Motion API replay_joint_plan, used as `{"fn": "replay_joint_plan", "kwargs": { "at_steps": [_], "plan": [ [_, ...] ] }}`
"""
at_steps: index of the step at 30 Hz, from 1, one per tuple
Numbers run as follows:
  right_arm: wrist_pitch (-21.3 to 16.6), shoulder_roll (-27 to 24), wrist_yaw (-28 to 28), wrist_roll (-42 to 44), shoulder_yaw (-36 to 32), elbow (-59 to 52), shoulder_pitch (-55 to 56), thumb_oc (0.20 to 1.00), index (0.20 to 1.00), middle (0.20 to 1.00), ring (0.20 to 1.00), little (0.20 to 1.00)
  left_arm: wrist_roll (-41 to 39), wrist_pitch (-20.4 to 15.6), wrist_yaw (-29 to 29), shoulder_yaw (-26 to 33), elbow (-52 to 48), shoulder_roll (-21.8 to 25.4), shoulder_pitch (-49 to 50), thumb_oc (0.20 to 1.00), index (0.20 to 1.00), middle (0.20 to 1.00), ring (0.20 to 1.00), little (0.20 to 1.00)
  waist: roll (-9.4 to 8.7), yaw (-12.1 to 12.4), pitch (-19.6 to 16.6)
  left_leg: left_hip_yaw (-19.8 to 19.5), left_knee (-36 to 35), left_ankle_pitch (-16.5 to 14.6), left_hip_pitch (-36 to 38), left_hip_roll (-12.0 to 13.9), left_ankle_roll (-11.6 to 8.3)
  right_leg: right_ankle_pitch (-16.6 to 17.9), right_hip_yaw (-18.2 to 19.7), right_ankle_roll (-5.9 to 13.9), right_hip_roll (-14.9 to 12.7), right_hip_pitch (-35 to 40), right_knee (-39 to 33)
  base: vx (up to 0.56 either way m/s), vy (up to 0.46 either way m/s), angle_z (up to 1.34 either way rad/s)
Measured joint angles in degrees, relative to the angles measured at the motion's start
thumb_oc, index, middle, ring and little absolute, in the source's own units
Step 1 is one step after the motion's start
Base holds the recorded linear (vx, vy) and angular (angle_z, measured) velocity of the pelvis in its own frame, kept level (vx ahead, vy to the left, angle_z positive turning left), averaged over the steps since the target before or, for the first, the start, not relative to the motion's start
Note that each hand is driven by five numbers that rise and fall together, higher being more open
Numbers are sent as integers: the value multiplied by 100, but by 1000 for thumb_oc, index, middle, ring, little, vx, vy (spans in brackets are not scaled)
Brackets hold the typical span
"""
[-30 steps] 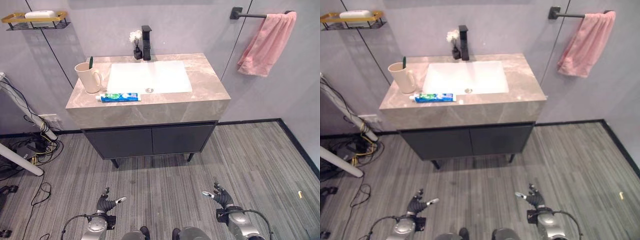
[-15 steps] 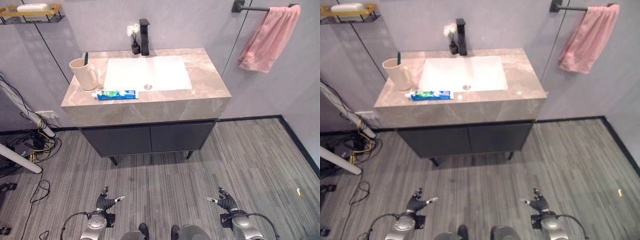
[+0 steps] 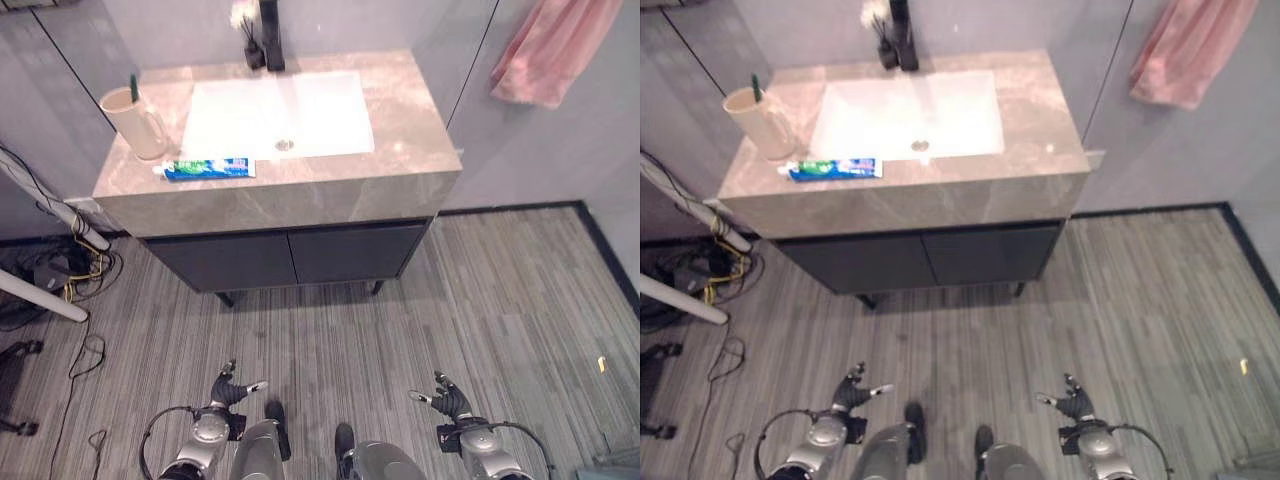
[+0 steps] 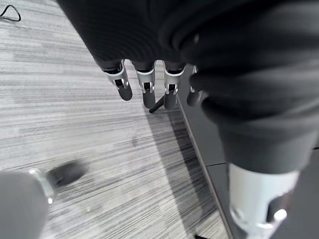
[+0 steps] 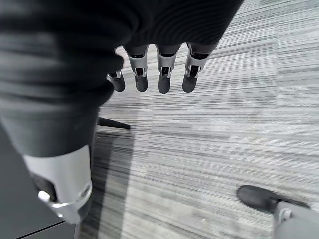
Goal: Put brush and paste in cup on sink, flatten towel.
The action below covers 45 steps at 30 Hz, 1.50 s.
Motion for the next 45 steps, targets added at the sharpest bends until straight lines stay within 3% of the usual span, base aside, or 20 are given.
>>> {"fn": "replay_joint_plan", "kwargs": {
  "at_steps": [3,5,9,11,13,15,16,19,21,23,24,26,28,31,39,40,41,43,44,45],
  "plan": [
    [2,-6,-84,-9,1,101,-23,1000,1000,1000,1000,1000,1,-4,0,5,-52,15,52,1000,1000,1000,1000,1000,28,46,3,167,-181,164,323,20,97,-4,189,-2,91,736,-488,569,327,-38],
    [5,-5,-73,-90,35,19,20,1000,1000,1000,1000,1000,12,-3,-10,-39,-57,106,196,1000,1000,1000,1000,1000,-10,55,-54,-69,32,317,588,-370,467,-286,517,176,-199,1045,-468,413,320,-76],
    [49,-56,18,-237,28,-681,499,1000,1000,1000,1000,1000,15,-4,-32,52,-637,326,492,1000,1000,1000,1000,1000,47,38,-241,216,109,131,915,-670,931,-581,630,534,-616,538,967,209,197,-28],
    [93,-19,93,-325,224,-936,573,1000,1000,1000,1000,1000,37,-15,-58,35,-1017,651,326,1000,1000,1000,1000,1000,-133,41,-347,219,223,-56,899,-966,1188,-434,687,704,-911,381,1383,222,228,25],
    [97,5,153,-438,218,-990,444,1000,1000,1000,1000,1000,59,-26,-55,55,-1111,765,176,1000,1000,1000,1000,1000,-109,83,-345,175,245,-167,974,-1024,1334,-570,705,839,-1012,67,2004,202,233,13],
    [117,6,160,-486,211,-1166,365,1000,1000,1000,1000,1000,89,-6,-65,53,-1109,868,165,1000,1000,1000,1000,1000,-145,98,-358,232,237,-259,1125,-1159,1389,-146,832,991,-1143,8,2250,132,206,0],
    [120,-3,158,-502,214,-1333,243,1000,1000,1000,1000,1000,123,-6,-62,42,-1175,865,196,1000,1000,1000,1000,1000,-58,79,-339,252,165,-292,1293,-1167,1435,205,833,1008,-1191,-509,3253,144,157,-1],
    [112,-7,173,-509,216,-1672,217,1000,1000,1000,1000,1000,181,-1,-63,25,-1174,765,257,1000,1000,1000,1000,1000,130,42,-279,115,-26,-527,1581,-1118,1542,-411,891,1002,-933,-1106,3593,212,98,-6],
    [95,6,176,-509,218,-1742,240,1000,1000,1000,1000,1000,298,8,-68,21,-1091,741,383,1000,1000,1000,1000,1000,154,22,-247,238,-301,-521,1912,-1124,1451,-621,654,831,-885,-1422,2904,190,-11,-31],
    [95,-24,156,-510,225,-1715,240,1000,1000,1000,1000,1000,291,7,-58,57,-1056,683,425,1000,1000,1000,1000,1000,172,26,-241,287,-284,-618,1961,-1126,1210,-436,153,862,-964,-1774,1756,225,-92,-15],
    [109,-30,152,-511,226,-1635,263,1000,1000,1000,1000,1000,290,8,-57,57,-953,627,396,1000,1000,1000,1000,1000,154,-36,-251,211,-271,-670,1964,-1139,1124,-78,386,1015,-929,-1844,963,204,-126,31],
    [126,-39,154,-520,226,-1579,448,1000,1000,1000,1000,1000,295,20,-74,46,-1075,591,633,1000,1000,1000,1000,1000,-46,-97,-354,-67,-204,-773,2114,-1202,970,831,551,942,-1095,-1691,10,180,-212,86],
    [135,-40,179,-644,282,-1453,638,1000,1000,1000,1000,1000,304,-3,-132,19,-1172,630,851,1000,1000,1000,1000,1000,-248,-50,-511,-341,-164,-889,2329,-1190,788,1091,627,780,-1062,-1235,68,129,-172,72],
    [152,-295,219,-755,336,-1444,496,1000,1000,1000,1000,1000,307,23,-226,26,-1164,513,988,1000,1000,1000,1000,1000,-66,87,-603,-338,7,-1021,2292,-783,546,1534,413,475,-708,-740,-770,146,-155,19],
    [152,-692,275,-793,207,-1395,347,1000,1000,1000,1000,1000,512,39,-251,31,-1153,474,882,1000,1000,1000,1000,1000,55,135,-583,-336,214,-987,2258,-336,409,1395,22,153,-326,-440,-835,45,-118,22],
    [143,-689,271,-795,193,-1350,357,1000,1000,1000,1000,1000,520,18,-245,16,-1172,475,774,1000,1000,1000,1000,1000,175,187,-504,-487,559,-1134,1971,-159,110,1282,-147,56,-212,-604,-619,-2,-70,54],
    [132,-652,279,-844,212,-1174,357,1000,1000,1000,1000,1000,526,4,-237,-145,-1274,625,546,1000,1000,1000,1000,1000,76,230,-441,-726,1144,-1323,1469,-198,40,849,-194,35,-372,-1191,284,80,216,111],
    [151,-655,245,-890,130,-880,243,1000,1000,1000,1000,1000,703,18,-241,-368,-1477,711,290,1000,1000,1000,1000,1000,-42,105,-277,-418,224,-1033,1382,-340,428,688,-274,546,-660,-1120,-509,127,284,73],
    [137,-707,259,-894,-60,-850,144,1000,1000,1000,1000,1000,825,2,-269,-428,-1788,761,459,1000,1000,1000,1000,1000,328,219,-238,-451,-364,-1078,1620,63,515,723,-468,301,-419,-1276,-30,94,154,-9],
    [151,-531,205,-884,-321,-772,159,1000,1000,1000,1000,1000,974,-44,-296,-407,-2020,973,569,1000,1000,1000,1000,1000,143,51,-174,-316,-526,-695,1853,-132,75,890,-294,304,-647,-1010,29,103,183,-36]
  ]
}}
